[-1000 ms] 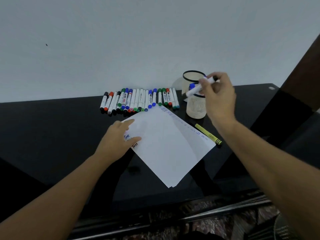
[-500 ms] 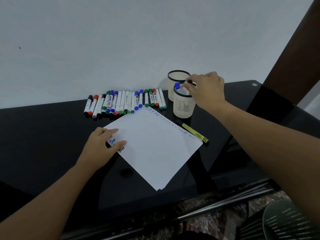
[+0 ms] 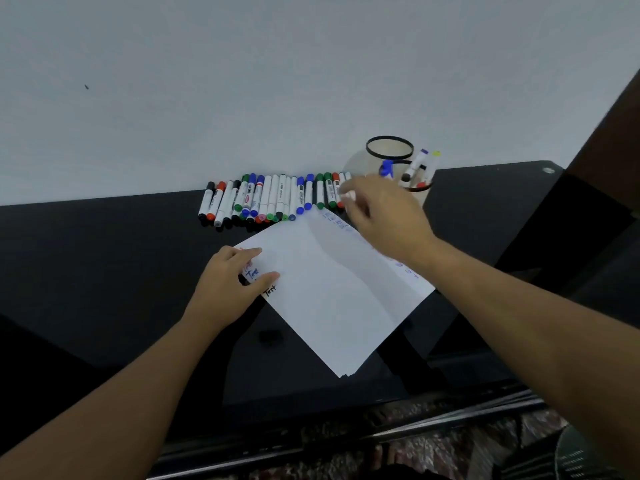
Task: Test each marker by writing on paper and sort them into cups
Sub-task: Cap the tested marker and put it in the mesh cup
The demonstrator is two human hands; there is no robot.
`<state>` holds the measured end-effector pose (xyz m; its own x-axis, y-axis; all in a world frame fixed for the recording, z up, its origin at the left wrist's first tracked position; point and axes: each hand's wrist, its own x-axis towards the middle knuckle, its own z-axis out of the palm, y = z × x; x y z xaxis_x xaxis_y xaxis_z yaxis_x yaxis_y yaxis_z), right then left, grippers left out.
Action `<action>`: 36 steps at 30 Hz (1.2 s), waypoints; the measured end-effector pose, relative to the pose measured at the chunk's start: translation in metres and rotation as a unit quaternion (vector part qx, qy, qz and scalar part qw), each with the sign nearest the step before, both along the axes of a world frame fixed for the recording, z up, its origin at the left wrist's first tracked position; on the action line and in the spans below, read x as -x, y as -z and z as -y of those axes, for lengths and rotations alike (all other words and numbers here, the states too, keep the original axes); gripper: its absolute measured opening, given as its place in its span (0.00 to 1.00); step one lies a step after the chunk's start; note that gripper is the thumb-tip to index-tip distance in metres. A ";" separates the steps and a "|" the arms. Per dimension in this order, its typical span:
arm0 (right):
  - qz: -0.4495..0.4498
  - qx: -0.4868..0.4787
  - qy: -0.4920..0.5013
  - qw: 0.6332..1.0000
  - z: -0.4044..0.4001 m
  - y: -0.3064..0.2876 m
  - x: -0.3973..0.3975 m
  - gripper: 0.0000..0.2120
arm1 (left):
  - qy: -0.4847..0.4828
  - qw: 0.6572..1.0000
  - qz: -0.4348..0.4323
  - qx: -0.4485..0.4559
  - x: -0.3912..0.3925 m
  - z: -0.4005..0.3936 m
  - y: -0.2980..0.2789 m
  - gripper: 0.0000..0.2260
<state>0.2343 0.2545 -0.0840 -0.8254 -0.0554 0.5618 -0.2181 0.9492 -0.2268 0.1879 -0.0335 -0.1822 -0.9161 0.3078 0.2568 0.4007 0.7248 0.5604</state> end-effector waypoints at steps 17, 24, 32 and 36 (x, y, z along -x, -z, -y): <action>0.265 -0.056 0.111 0.956 0.042 0.067 0.118 0.26 | -0.034 0.996 -0.012 -0.084 0.012 0.001 0.007 0.20; 0.196 -0.066 0.120 0.971 0.035 0.075 0.114 0.19 | -0.037 0.996 -0.006 -0.083 0.012 0.000 0.006 0.21; 0.241 -0.058 0.106 0.963 0.040 0.074 0.111 0.22 | -0.040 0.996 -0.013 -0.075 0.012 0.000 0.006 0.21; 0.200 -0.025 0.111 0.973 0.042 0.074 0.101 0.19 | -0.042 0.996 -0.013 -0.072 0.013 0.000 0.006 0.21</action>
<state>0.1329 0.2123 -0.1580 -0.9724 0.1297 0.1941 0.0893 0.9749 -0.2041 0.1748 -0.0332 -0.1881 -0.9297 0.1893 0.3161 0.3576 0.6695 0.6511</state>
